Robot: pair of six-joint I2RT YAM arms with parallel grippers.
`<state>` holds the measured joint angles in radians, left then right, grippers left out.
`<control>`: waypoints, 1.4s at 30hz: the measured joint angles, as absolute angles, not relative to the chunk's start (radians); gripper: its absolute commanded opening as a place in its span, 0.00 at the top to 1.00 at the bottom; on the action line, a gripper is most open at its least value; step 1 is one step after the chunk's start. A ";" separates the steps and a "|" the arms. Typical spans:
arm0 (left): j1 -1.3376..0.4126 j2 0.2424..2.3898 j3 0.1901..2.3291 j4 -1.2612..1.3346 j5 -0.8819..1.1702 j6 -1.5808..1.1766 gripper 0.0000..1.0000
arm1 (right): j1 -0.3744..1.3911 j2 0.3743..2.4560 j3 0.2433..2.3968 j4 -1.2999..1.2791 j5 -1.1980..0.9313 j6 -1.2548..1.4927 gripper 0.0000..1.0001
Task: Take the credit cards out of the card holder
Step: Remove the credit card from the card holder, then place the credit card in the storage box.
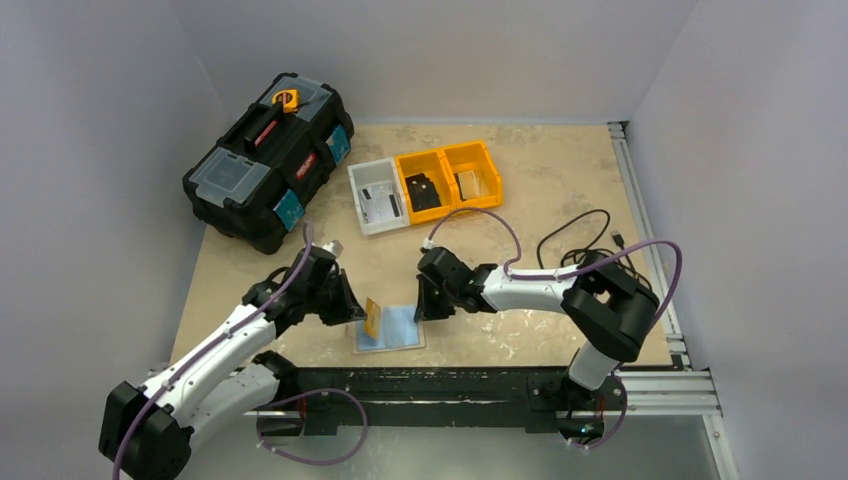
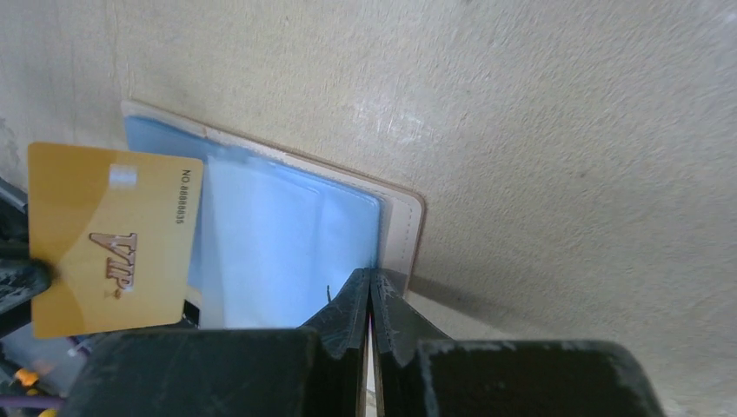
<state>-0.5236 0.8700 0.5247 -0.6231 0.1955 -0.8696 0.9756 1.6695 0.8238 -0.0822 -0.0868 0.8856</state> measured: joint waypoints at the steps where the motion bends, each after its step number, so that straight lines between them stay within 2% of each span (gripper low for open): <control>1: -0.524 0.868 0.536 -0.632 0.195 -0.868 1.00 | 0.976 1.669 0.838 -0.106 -0.080 0.878 1.00; 4: -0.524 0.863 0.568 -0.655 0.189 -0.859 1.00 | 0.974 1.663 0.885 -0.171 -0.057 0.857 1.00; 5: -0.524 0.859 0.577 -0.661 0.187 -0.853 1.00 | 0.974 1.660 0.896 -0.181 -0.052 0.853 0.97; 7: -0.524 0.850 0.591 -0.676 0.185 -0.849 1.00 | 0.972 1.648 0.922 -0.203 -0.045 0.845 0.86; 12: -0.524 0.824 0.612 -0.681 0.188 -0.852 1.00 | 0.957 1.579 0.939 -0.209 -0.060 0.838 0.47; 16: -0.516 0.788 0.616 -0.653 0.220 -0.874 1.00 | 0.902 1.493 0.907 -0.135 -0.130 0.851 0.28; 19: -0.501 0.765 0.616 -0.606 0.256 -0.908 1.00 | 0.848 1.419 0.860 -0.075 -0.174 0.866 0.20; 24: -0.468 0.755 0.604 -0.458 0.340 -0.997 1.00 | 0.789 1.325 0.793 0.036 -0.244 0.910 0.17; 36: -0.433 0.807 0.482 -0.052 0.494 -1.224 1.00 | 0.757 1.269 0.683 0.310 -0.388 1.059 0.22; 42: -0.426 0.808 0.476 0.046 0.519 -1.275 1.00 | 0.751 1.269 0.674 0.354 -0.408 1.089 0.31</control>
<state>-0.4255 0.8082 0.4755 0.0463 0.5194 -1.2747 0.7513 1.2694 0.6739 0.3538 -0.4076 1.0893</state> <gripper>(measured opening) 0.003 0.748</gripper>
